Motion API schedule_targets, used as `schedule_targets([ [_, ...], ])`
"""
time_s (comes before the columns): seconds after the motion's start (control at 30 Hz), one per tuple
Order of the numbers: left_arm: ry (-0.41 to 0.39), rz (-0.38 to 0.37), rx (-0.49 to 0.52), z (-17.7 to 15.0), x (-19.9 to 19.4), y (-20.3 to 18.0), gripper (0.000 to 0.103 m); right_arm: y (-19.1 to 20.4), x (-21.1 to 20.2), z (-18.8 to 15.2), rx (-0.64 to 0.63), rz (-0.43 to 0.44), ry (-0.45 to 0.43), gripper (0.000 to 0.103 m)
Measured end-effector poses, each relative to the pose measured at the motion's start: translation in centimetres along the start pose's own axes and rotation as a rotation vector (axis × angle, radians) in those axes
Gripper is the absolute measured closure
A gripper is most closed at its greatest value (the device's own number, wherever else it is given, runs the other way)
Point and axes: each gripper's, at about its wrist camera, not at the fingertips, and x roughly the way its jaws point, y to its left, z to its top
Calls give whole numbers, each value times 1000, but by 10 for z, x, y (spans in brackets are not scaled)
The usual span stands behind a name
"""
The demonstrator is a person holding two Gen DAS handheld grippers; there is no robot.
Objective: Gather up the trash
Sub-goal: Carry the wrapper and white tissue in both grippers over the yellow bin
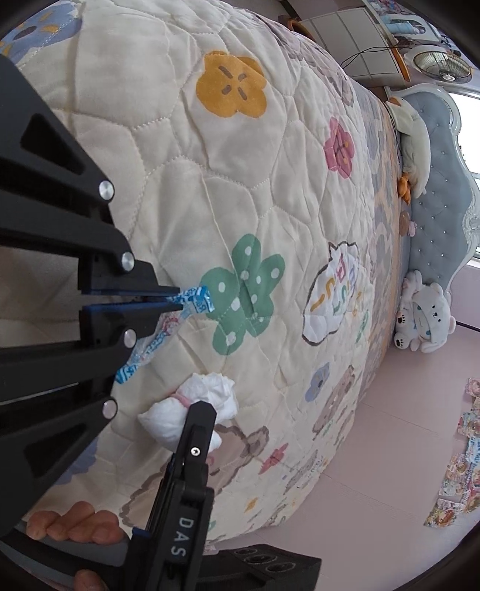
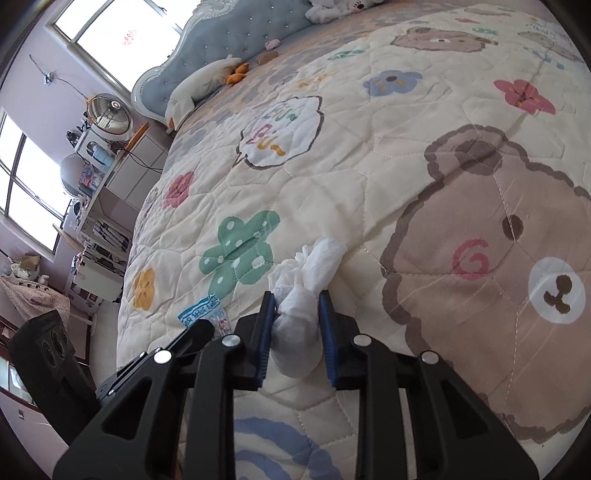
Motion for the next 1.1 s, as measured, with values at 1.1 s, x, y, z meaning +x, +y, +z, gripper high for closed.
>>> schedule_targets([
  [1.1,-149,-26,2,-14,-149,17,101,29,-142,-56,-71,120,-137,81],
])
